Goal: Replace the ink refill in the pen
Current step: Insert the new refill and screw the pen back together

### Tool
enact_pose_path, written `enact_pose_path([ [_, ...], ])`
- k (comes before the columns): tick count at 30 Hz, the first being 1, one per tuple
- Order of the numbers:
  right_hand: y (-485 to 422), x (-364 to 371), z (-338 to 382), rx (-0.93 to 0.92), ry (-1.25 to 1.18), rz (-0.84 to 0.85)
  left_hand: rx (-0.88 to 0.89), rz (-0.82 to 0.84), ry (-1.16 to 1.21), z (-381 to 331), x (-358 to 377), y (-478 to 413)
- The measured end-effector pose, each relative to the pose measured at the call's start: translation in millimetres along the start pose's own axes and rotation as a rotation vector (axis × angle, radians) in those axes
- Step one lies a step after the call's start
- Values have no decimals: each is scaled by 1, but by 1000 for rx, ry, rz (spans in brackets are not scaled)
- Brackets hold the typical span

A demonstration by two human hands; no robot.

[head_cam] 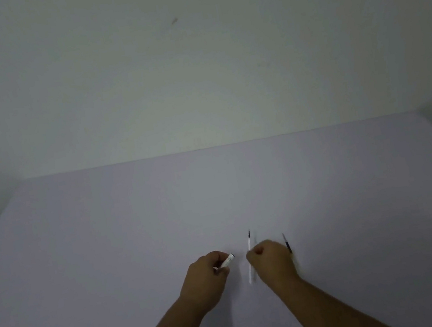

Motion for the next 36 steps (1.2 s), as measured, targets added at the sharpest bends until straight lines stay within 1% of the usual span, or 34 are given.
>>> enact_pose_path([
  [3,-2,-20,4,60,-385,-8,2,9,-5,-4,2,-2],
  [6,0,-29,6,91,-560,-12,13,15,-11,-10,4,-4],
  [12,8,-31,6,85,-653,59,43,7,16,-25,7,-7],
  [16,12,-29,6,88,-579,174,64,10,32,-32,9,-8],
  [18,8,-36,4,116,-646,134,67,16,37,-34,10,-8],
  [20,4,-48,4,105,-735,81,70,23,31,-36,10,-9],
  [21,2,-52,5,82,-728,78,73,26,27,-37,11,-9],
  [25,2,-56,7,6,-553,158,85,37,67,-44,13,-10],
  [29,-5,-59,3,22,-561,213,97,92,102,-48,17,-10],
  [31,-13,-63,-5,45,-551,164,80,91,132,-46,17,-9],
  [32,-18,-66,-10,49,-485,109,70,86,151,-45,16,-9],
  [33,-22,-69,-16,32,-348,47,61,82,167,-43,16,-8],
  [34,-26,-70,-22,-2,-164,1,52,81,176,-42,16,-8],
  [36,-30,-64,-31,-65,158,-25,38,89,180,-39,16,-7],
])
Point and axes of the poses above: each hand's wrist, its own y-axis away from the middle knuckle, its own x-axis out of the palm, z = x × y, the point moved 5 cm from there along -y, towards the middle knuckle, and after that the axes turned 7 degrees about x, right-handed, at the moved point
